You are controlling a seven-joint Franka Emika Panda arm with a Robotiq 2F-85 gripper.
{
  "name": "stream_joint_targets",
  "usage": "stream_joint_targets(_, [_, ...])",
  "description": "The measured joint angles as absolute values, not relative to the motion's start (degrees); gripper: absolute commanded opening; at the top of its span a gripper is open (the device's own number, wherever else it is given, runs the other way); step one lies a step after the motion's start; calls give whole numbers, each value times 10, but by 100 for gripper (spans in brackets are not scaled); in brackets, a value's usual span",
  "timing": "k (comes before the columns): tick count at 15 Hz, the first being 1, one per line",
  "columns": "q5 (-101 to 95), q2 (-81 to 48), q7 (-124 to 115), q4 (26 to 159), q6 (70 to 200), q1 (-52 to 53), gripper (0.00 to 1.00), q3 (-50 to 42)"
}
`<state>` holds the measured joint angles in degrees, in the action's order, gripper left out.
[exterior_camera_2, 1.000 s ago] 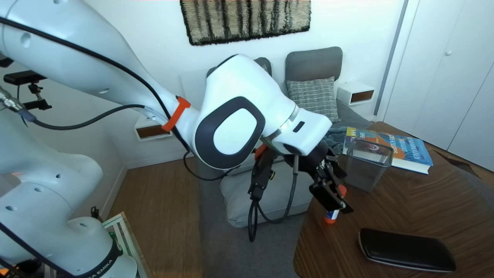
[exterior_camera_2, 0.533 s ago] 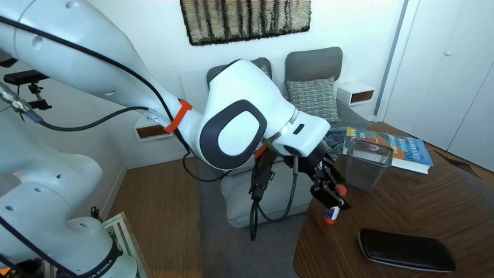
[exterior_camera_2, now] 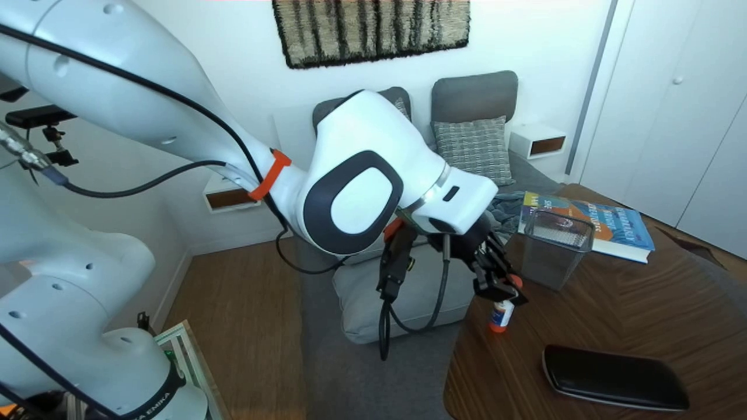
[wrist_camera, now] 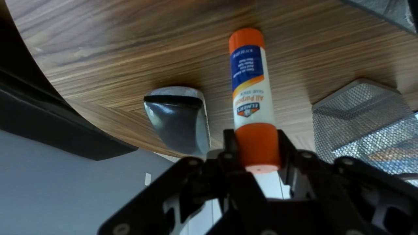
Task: Move the stick of glue from the table to the bed
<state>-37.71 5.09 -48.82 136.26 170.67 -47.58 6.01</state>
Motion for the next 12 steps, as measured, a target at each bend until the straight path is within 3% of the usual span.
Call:
stream_joint_targets(2, [-295,56,-423,1380,1726,-436,8,50])
stream_joint_targets(8, [-21,125,-205,1451,1676,-168,8,-22])
stream_joint_targets(9, [11,133,-168,1453,1641,-137,31,-35])
stream_joint_targets(12, [30,136,-125,1449,1564,-118,31,-66])
